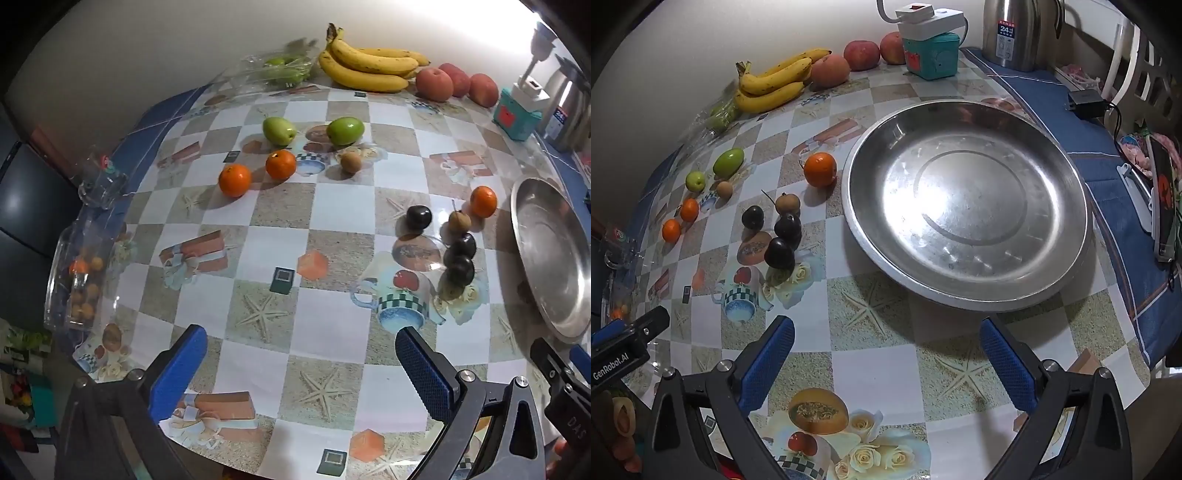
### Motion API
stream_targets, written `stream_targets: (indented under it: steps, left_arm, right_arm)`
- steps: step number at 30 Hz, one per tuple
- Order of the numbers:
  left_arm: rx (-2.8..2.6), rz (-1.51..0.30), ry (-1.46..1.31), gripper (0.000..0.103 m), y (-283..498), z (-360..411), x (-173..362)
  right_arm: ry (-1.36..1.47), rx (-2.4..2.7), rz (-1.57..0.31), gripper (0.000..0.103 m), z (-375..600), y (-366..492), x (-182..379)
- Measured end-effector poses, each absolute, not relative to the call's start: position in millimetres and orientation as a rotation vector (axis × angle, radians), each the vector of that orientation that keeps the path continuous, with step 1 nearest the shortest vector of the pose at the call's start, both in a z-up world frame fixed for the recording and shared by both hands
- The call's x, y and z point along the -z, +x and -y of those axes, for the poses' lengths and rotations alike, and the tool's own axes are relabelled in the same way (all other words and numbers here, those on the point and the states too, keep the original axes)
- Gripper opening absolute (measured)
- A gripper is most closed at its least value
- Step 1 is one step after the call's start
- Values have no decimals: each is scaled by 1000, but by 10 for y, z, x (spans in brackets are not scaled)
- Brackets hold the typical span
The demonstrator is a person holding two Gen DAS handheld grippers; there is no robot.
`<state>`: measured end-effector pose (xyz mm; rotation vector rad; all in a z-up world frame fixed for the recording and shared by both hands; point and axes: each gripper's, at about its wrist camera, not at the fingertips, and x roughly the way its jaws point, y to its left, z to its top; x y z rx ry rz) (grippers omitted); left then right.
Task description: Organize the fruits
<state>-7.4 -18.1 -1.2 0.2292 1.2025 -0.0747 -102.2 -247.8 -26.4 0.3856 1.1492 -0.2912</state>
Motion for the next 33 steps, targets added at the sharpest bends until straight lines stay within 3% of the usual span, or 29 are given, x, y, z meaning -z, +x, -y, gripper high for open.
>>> stream_targets:
  steps: [33]
  left_arm:
    - [37,-1232,211,103,-52,192,123]
  right_arm:
    - [372,278,-1121,100,2485,-1025,210]
